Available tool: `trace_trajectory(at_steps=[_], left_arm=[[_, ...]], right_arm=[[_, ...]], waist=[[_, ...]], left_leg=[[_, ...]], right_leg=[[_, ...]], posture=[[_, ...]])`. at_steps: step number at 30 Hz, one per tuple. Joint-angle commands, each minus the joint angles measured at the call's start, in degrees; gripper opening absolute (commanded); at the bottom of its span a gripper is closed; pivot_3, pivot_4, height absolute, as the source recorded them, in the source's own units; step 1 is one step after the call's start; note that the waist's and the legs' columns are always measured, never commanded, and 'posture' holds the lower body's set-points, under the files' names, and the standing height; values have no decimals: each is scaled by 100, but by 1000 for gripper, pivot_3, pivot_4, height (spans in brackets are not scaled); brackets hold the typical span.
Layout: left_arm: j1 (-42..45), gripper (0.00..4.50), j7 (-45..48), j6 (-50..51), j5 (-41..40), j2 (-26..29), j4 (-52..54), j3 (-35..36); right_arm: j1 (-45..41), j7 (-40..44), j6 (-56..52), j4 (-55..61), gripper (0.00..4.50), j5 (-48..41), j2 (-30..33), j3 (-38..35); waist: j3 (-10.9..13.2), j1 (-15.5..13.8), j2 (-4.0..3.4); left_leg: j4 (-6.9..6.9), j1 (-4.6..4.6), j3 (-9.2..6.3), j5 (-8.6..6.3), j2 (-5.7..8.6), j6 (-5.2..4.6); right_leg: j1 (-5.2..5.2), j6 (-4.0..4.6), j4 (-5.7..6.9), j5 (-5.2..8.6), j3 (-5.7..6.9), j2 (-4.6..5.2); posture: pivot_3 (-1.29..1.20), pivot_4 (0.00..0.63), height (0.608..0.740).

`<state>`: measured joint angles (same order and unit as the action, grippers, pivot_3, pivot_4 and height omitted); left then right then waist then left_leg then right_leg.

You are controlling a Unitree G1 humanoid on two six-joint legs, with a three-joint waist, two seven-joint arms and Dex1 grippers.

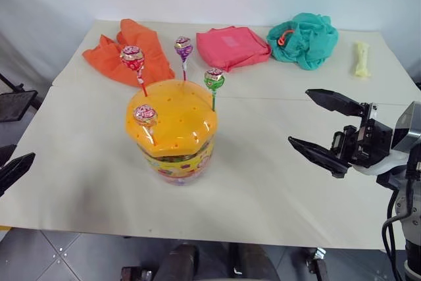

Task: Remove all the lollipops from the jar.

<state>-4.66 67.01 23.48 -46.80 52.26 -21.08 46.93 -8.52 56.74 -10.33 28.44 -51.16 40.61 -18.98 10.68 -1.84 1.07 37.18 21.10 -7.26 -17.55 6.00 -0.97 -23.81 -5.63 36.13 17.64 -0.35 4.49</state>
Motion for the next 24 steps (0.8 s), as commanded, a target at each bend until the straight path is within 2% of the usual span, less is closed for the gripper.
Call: trace_trajectory(at_steps=[1,4,8,11,16,19,24], left_arm=[[547,4482,155,112,-281,-114,1032,-449],[1255,4482,-22,298,-512,-247,1894,-915],[2108,4482,-61,684,-796,-173,2386,-1385],[2872,4482,69,1012,-926,-113,2426,-1878],[3644,4482,364,1347,-987,-120,2357,-2418],[3820,3939,485,1471,-996,-132,2350,-2530],[4110,2345,453,1527,-996,-268,2095,-2514]], right_arm=[[-5,103,-27,450,4500,-236,194,-292],[-77,76,-50,442,4500,-315,218,-402],[-249,39,-171,477,4500,-551,276,-477],[-429,-98,-365,603,4500,-836,362,-478],[-339,-135,-575,655,4500,-999,439,-605],[-204,-106,-591,692,4500,-963,441,-673],[-7,-248,-488,822,4500,-791,332,-692]], waist=[[1,-16,-1],[-4,-32,8],[-1,93,2],[0,142,1],[0,171,0],[0,160,0],[0,159,0]], left_leg=[[0,-3,0,0,1,-2],[3,-2,-4,-1,0,-2],[1,-5,11,-5,0,-1],[1,1,13,-4,-8,0],[6,2,12,-2,-8,2],[11,3,11,-2,-6,1],[11,2,11,-2,-7,1]], right_leg=[[6,-2,-5,-3,-1,1],[11,-6,-14,-10,2,0],[5,-9,-16,-12,-6,-3],[-5,-9,-13,-11,-4,-11],[-5,-8,-9,-11,-3,-12],[-3,-9,-9,-11,-4,-10],[-4,-9,-6,-11,-4,-11]], posture=[[0,150,740],[0,150,740],[0,150,740],[0,150,740],[0,150,740],[0,150,740],[0,150,740]])
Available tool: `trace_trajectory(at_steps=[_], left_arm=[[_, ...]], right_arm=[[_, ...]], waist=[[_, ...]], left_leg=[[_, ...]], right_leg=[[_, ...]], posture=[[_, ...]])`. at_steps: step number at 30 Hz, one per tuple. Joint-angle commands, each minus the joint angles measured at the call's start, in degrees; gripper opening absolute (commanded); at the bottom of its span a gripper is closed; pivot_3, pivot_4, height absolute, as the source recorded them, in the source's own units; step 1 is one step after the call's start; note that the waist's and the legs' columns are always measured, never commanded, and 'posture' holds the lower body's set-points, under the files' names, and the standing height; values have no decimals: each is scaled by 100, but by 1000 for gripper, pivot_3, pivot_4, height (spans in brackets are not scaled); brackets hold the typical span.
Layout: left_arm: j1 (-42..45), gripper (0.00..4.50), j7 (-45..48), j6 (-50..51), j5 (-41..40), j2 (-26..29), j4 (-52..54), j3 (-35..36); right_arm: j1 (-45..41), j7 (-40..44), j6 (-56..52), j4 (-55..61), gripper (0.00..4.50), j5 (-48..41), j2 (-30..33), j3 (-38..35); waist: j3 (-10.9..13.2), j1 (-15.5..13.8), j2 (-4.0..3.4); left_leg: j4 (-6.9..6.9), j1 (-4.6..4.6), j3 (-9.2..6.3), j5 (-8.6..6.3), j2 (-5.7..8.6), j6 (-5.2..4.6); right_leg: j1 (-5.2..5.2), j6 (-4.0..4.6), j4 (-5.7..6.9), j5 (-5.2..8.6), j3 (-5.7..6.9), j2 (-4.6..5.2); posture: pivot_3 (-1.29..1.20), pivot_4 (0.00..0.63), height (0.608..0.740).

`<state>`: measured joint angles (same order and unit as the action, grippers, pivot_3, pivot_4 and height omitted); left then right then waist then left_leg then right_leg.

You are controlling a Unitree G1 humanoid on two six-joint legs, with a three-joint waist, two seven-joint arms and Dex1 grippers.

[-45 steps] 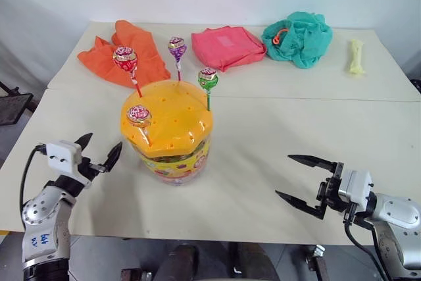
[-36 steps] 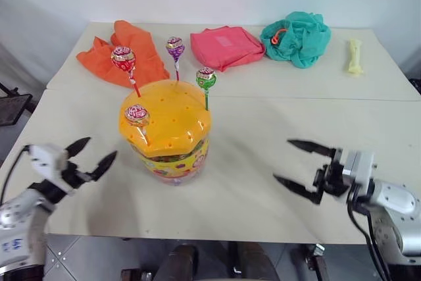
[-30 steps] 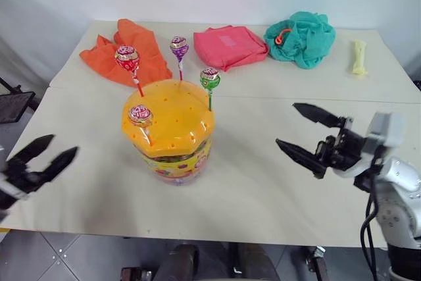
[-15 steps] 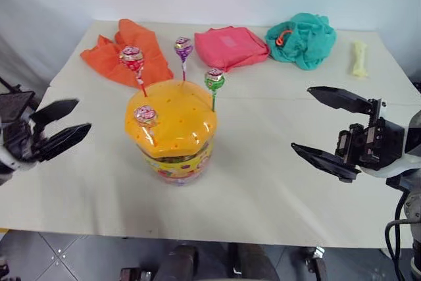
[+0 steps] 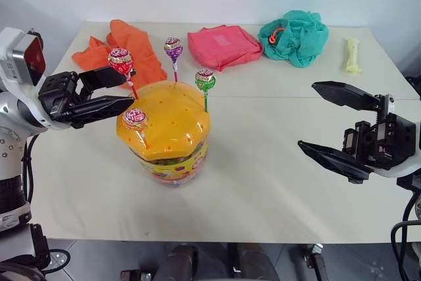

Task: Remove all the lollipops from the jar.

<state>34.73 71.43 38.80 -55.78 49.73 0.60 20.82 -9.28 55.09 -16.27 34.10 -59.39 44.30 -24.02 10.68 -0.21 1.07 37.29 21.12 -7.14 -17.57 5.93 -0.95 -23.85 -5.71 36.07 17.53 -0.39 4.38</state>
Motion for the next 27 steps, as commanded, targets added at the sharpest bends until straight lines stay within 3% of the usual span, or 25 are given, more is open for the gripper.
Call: trace_trajectory(at_steps=[1,7,8,13,17,20,22,27], left_arm=[[220,2059,12,45,-142,-33,-103,109],[319,143,79,357,-277,-13,-173,107],[384,30,-30,375,-320,-76,-214,164],[928,30,-1212,909,-1093,-278,-846,967],[860,30,-1933,982,-1039,97,-1732,1706],[-79,30,-1922,891,-185,697,-2154,1640],[-1310,30,-1864,529,628,1022,-2344,1561],[-2980,30,-2302,-247,1825,978,-2374,1402]], right_arm=[[92,-114,110,272,4500,52,-52,-182],[89,-233,121,266,4500,137,-118,-160],[67,-263,107,261,4500,119,-130,-150],[-197,-504,2,250,4500,-209,-257,-72],[-315,-472,-34,200,4500,-173,-270,87],[-414,-296,47,17,4500,45,-274,234],[-463,-59,46,-239,4500,266,-197,373],[-492,218,-36,-665,4500,706,-65,628]], waist=[[0,-7,0],[0,-13,0],[0,-16,0],[0,-43,1],[0,34,1],[0,50,0],[-2,90,-5],[-5,-6,21]], left_leg=[[0,0,-1,0,0,1],[4,0,-1,1,1,1],[4,1,-1,0,1,0],[11,5,-2,0,2,0],[8,2,1,1,1,1],[2,1,12,2,2,4],[-4,-4,25,3,2,3],[-7,15,50,5,1,-1]], right_leg=[[0,0,1,0,1,0],[1,0,3,0,-1,1],[0,0,3,0,-1,1],[-1,0,4,0,0,1],[-9,0,16,0,-2,-3],[-20,1,42,1,-11,-3],[-25,3,44,2,-20,-2],[-59,5,53,3,-52,-3]], posture=[[0,150,740],[0,150,740],[0,150,740],[0,150,740],[0,150,740],[0,150,740],[0,150,740],[0,150,740]])
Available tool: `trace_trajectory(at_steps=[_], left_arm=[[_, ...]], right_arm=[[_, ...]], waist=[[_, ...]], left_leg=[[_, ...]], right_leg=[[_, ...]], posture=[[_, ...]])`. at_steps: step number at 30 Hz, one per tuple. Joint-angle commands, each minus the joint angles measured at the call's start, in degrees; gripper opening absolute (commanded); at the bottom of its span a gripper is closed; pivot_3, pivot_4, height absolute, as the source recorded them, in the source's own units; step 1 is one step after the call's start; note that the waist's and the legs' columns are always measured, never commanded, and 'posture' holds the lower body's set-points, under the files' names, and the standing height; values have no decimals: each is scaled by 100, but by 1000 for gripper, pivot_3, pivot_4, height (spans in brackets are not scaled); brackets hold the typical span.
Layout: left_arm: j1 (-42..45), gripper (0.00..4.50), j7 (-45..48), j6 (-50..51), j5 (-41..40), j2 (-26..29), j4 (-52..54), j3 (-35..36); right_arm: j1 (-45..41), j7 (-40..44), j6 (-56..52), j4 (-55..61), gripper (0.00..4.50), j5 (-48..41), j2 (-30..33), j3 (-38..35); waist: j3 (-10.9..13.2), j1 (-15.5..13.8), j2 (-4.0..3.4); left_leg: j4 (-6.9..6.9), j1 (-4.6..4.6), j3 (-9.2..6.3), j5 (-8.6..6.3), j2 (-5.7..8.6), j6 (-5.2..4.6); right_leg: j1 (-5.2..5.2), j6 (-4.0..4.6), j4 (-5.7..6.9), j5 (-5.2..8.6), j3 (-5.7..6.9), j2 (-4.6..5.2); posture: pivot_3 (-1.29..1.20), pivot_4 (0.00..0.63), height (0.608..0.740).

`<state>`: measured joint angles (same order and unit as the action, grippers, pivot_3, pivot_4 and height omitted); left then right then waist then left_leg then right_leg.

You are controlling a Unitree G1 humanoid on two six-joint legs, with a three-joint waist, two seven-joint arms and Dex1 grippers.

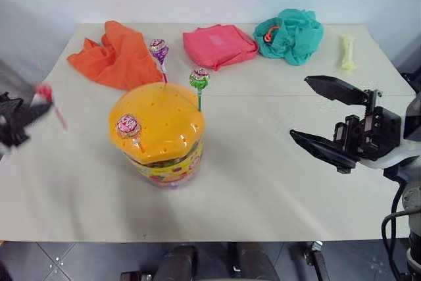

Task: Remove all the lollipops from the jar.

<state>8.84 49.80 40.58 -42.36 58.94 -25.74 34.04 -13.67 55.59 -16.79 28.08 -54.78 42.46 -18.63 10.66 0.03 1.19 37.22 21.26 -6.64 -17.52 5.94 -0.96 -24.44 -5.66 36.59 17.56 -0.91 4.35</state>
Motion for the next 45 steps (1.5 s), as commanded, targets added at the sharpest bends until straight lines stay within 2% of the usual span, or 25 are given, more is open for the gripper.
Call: trace_trajectory(at_steps=[1,4,8,12,15,17,19,23,26,31,35,38,45], left_arm=[[-602,30,-107,-416,489,-86,388,72],[-956,30,-4,-392,431,-447,739,57],[-1170,30,-129,-446,557,-854,1009,-70],[-1341,1032,-220,-469,646,-901,1247,0],[-1561,1977,-84,-833,555,-898,1413,574],[-1616,2581,625,-2327,566,-1114,1708,1004],[-1478,2581,768,-2683,232,-1283,1867,1449],[-1731,2581,1078,-1903,-545,-1154,2744,1729],[-1565,2581,689,-1150,-1779,-1179,3629,2086],[-1577,2581,555,-639,-2710,-1240,4344,2125],[-1616,2581,606,-378,-2919,-1136,4553,1949],[-1577,2605,722,-321,-2894,-1038,4675,1818],[-1536,2605,894,-436,-2808,-1075,4659,1748]], right_arm=[[-60,209,49,-123,4500,377,113,169],[-124,163,18,-202,4500,719,136,361],[-179,271,39,-258,4500,918,131,497],[-244,282,3,-281,4500,908,62,485],[-209,306,-54,-184,4500,663,-12,414],[-223,284,-121,-119,4500,490,-72,391],[-269,183,-408,-57,4500,459,59,489],[-1131,-158,-620,-115,4500,344,-512,1065],[-1898,-243,-791,-512,4500,731,-826,1596],[-2599,-302,-996,-854,4500,926,-1334,2086],[-2918,-303,-1069,-1090,4500,1139,-1564,2295],[-3018,-259,-1200,-1161,3893,1155,-1670,2382],[-3204,-247,-1349,-1255,1471,1252,-1990,2552]], waist=[[-5,-75,12],[-5,-191,10],[-5,-183,9],[-5,-136,8],[-5,-96,8],[-5,-76,8],[-5,-111,8],[-4,-81,6],[-3,-38,5],[-3,3,4],[-2,29,3],[-2,16,3],[-1,27,2]], left_leg=[[0,4,-4,0,-1,0],[0,3,1,-5,7,-8],[0,2,5,-7,9,-11],[-3,1,6,-8,4,-9],[-5,-5,11,-6,0,-7],[-5,-5,14,-9,-6,-3],[-3,-3,15,-9,-7,-3],[0,-8,23,-10,-8,-4],[2,-7,21,-10,-10,-3],[1,-6,21,-11,-11,-3],[1,-4,28,-11,-11,-4],[1,-4,27,-11,-13,-3],[-2,-5,29,-11,-14,-1]], right_leg=[[0,0,-3,0,3,1],[6,-1,-8,-1,0,13],[7,-3,-10,-2,-2,15],[2,-3,-7,-2,-2,10],[2,-2,-3,-1,-6,6],[2,0,-4,0,-7,1],[2,0,-10,0,-5,3],[6,2,-8,-1,-5,5],[2,2,-1,-2,-4,3],[-1,2,-6,-2,-1,2],[-7,2,-5,-2,-5,-1],[-7,4,-4,-1,-4,-4],[-10,6,-3,0,-6,-8]], posture=[[0,150,740],[0,150,740],[0,150,740],[0,150,740],[0,150,740],[0,150,740],[0,150,740],[0,150,740],[0,150,740],[0,150,740],[0,150,740],[0,150,740],[0,150,740]])
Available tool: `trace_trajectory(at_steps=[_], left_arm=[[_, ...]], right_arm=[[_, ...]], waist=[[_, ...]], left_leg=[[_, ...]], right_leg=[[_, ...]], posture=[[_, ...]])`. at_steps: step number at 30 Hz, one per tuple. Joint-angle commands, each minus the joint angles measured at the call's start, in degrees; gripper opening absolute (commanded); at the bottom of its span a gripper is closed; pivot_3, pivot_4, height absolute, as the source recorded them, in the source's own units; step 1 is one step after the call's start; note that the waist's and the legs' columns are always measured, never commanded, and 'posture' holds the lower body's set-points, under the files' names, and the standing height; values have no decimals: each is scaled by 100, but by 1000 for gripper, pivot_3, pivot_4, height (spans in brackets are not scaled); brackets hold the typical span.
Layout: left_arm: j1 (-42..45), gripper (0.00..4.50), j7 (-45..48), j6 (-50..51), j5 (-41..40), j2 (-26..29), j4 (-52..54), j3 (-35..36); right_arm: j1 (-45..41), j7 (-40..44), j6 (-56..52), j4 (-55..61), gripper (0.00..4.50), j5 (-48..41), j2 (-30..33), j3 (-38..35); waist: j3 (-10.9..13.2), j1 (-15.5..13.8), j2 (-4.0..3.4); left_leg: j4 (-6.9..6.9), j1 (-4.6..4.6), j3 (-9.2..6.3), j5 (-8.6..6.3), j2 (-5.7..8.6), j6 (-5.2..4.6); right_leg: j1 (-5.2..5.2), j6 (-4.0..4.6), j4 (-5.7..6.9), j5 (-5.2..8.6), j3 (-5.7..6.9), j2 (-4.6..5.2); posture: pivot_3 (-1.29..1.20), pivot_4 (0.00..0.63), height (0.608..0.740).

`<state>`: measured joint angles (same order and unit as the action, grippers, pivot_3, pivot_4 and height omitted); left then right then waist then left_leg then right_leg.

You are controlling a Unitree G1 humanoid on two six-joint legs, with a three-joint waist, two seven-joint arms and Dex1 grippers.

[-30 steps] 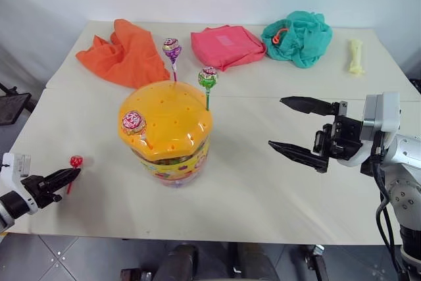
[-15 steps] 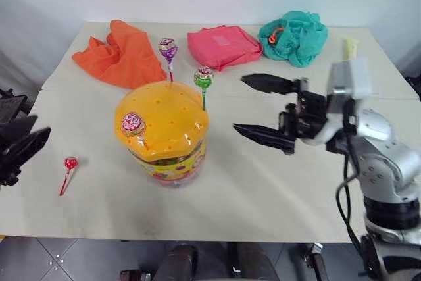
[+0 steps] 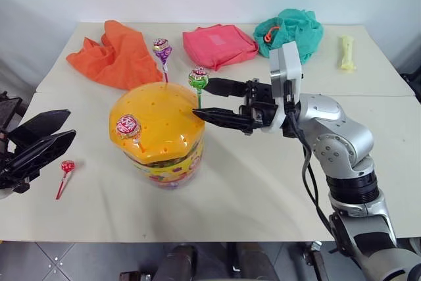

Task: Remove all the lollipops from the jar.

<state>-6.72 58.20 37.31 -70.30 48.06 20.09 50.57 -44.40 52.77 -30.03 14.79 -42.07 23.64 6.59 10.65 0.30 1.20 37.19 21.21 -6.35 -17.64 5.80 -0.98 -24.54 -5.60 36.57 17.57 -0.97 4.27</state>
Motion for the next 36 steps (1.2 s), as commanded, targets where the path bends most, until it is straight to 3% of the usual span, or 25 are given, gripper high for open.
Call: trace_trajectory(at_steps=[1,4,9,12,15,17,19,21,23,27,31,36], left_arm=[[18,2605,56,-130,-2,-14,70,93],[-14,2605,96,-169,14,-58,83,73],[41,2605,169,-223,-62,-128,149,-9],[54,2605,328,-249,5,-101,88,-121],[2,2605,560,-296,159,-51,45,-213],[-93,2605,740,-401,388,-10,59,-260],[-363,2605,1168,-731,972,90,44,-411],[-595,2605,1551,-1137,1534,139,-62,-579],[-583,2605,1697,-1410,1757,101,-173,-657],[-420,2605,1758,-1528,1754,29,-277,-750],[-368,2605,1727,-1506,1715,20,-283,-780],[-391,2605,1695,-1369,1613,47,-361,-681]], right_arm=[[-146,43,-38,72,1140,-14,-153,40],[-167,17,-85,52,57,-56,-285,-11],[-92,123,197,-143,22,-578,-563,-745],[-159,86,281,-329,22,-867,-338,-1445],[-147,184,114,-722,22,-680,499,-1929],[308,919,413,-1037,22,111,1528,-1767],[1175,1751,1127,-1551,22,991,2623,-1571],[1999,2174,1792,-2102,22,1611,3320,-1493],[2427,2452,2247,-2366,22,1926,3590,-1384],[2632,2333,2707,-3063,22,2466,3556,-1217],[2596,2311,2939,-3369,1039,2491,3348,-1285],[2527,2990,2937,-2734,2718,1428,3004,-1668]], waist=[[0,-1,0],[0,-2,0],[1,-7,-1],[1,-24,-1],[1,-34,-2],[2,-67,-4],[1,-140,-2],[1,-154,-2],[7,-143,-13],[18,31,-37],[19,59,-38],[20,51,-43]], left_leg=[[0,0,0,0,0,0],[0,0,1,0,0,0],[0,0,0,0,-1,1],[1,0,0,0,0,0],[4,1,0,-1,4,-2],[2,1,1,-1,4,-2],[-4,1,0,-8,4,-12],[-10,1,4,-19,-2,-18],[-11,4,30,-25,-7,-26],[4,-10,103,-27,-46,-22],[5,-21,114,-24,-67,-13],[7,-21,108,-32,-72,-4]], right_leg=[[0,0,0,0,0,0],[0,0,0,0,0,0],[0,0,0,0,0,-1],[3,0,-2,0,0,-1],[5,0,-4,0,0,4],[4,0,-6,0,0,4],[7,1,-22,1,5,3],[14,2,-44,2,7,-2],[11,1,-53,2,0,-3],[6,10,-49,-10,35,6],[9,35,-47,-27,61,7],[5,32,-39,-32,66,4]], posture=[[0,150,740],[0,150,740],[0,150,740],[0,150,740],[0,150,740],[0,150,740],[0,150,740],[0,150,740],[0,150,740],[0,150,740],[0,150,740],[0,150,740]])
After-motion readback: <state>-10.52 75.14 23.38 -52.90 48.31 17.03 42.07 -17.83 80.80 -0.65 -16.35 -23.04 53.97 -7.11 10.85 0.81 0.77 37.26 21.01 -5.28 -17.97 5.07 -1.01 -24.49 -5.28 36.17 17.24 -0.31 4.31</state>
